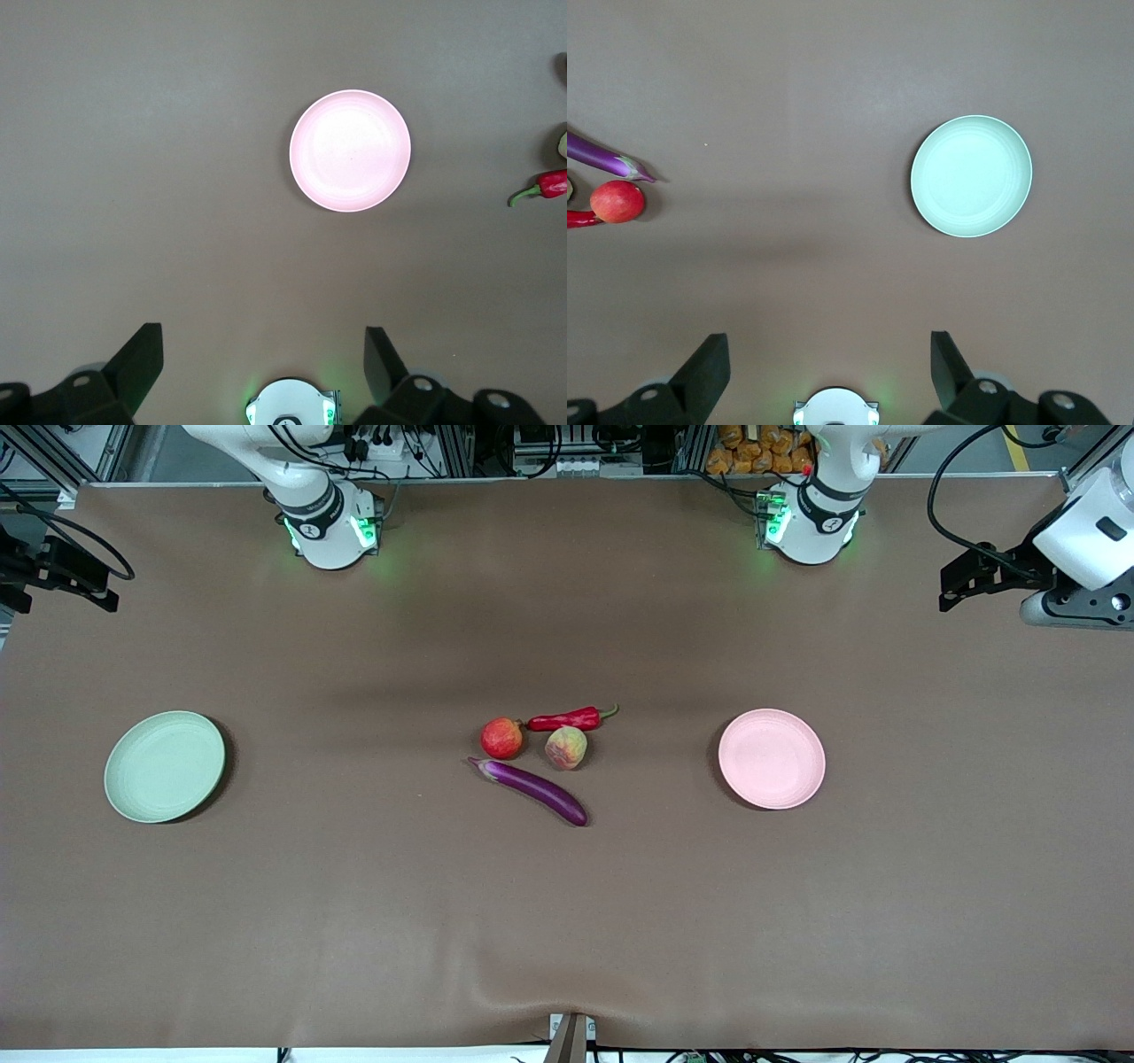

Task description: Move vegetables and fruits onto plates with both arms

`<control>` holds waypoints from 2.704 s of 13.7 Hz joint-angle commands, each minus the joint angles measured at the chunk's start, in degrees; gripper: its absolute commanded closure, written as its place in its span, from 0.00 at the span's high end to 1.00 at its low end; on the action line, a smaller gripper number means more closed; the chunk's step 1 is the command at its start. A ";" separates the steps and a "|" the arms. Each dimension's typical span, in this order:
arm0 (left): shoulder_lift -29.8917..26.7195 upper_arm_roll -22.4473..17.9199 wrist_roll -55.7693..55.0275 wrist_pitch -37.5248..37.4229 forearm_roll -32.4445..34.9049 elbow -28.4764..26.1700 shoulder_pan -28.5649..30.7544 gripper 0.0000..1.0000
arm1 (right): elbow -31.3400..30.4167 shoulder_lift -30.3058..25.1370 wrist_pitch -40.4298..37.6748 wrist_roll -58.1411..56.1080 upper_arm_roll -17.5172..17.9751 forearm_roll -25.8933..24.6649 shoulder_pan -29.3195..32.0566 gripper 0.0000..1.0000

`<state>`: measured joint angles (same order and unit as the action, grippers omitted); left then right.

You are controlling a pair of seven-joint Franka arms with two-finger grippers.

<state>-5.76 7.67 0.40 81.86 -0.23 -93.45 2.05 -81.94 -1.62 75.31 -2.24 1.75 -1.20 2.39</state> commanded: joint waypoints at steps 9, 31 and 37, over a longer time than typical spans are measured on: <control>-0.22 0.24 -0.75 -0.83 -0.91 0.46 0.59 1.00 | 0.12 -0.49 -1.39 -0.48 -0.16 -0.03 0.16 1.00; 31.67 0.42 -54.94 9.98 -5.31 15.03 -24.26 1.00 | 0.03 -0.23 -2.62 -0.57 -0.51 2.43 2.36 1.00; 36.87 -0.20 -81.74 22.27 -5.13 16.28 -38.68 1.00 | 0.03 0.29 -2.97 -0.48 -0.60 2.43 2.10 1.00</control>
<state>29.46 8.39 -75.31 102.28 -5.56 -79.29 -34.56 -82.03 -1.54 72.85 -2.25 0.87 0.04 3.79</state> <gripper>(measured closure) 0.000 0.000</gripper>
